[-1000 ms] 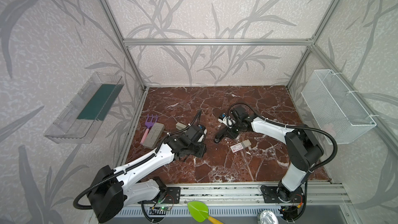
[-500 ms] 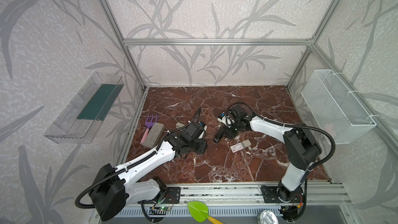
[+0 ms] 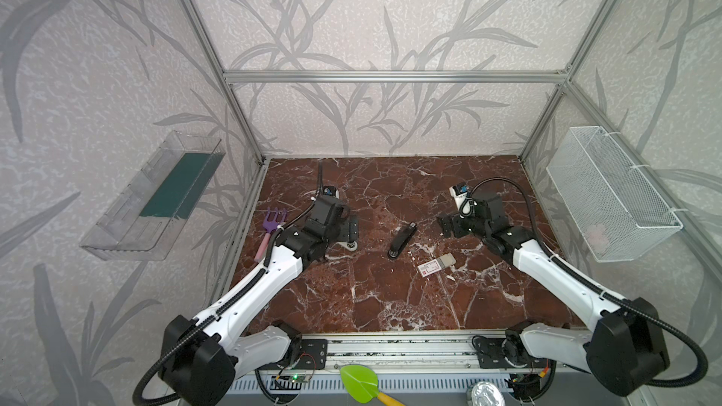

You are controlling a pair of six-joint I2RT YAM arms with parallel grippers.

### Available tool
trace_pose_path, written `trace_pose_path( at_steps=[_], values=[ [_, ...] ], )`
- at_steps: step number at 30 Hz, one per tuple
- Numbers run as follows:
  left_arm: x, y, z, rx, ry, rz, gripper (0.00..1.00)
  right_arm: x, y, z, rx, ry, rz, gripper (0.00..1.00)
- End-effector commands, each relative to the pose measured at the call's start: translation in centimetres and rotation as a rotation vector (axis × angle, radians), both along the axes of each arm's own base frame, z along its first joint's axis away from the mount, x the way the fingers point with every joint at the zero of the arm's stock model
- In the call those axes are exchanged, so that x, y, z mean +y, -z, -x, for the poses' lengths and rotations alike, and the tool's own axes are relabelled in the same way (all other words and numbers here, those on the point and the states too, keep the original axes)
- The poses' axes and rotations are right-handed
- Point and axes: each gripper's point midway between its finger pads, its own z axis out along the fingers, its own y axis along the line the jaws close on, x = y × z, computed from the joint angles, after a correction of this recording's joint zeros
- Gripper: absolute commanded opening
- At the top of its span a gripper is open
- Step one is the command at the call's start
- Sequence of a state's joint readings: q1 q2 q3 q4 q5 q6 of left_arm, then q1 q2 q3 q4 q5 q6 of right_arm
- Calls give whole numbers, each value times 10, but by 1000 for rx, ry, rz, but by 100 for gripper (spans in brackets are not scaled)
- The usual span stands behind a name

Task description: Load the staples into the stapler

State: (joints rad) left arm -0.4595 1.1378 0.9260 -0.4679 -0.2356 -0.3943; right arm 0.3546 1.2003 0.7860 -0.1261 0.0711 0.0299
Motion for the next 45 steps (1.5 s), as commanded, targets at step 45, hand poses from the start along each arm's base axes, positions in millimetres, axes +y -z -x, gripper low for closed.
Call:
trace_pose_path(
  at_steps=[45],
  values=[
    [158, 98, -66, -392, -337, -236, 99, -85, 76, -41, -362, 233, 85, 99]
  ],
)
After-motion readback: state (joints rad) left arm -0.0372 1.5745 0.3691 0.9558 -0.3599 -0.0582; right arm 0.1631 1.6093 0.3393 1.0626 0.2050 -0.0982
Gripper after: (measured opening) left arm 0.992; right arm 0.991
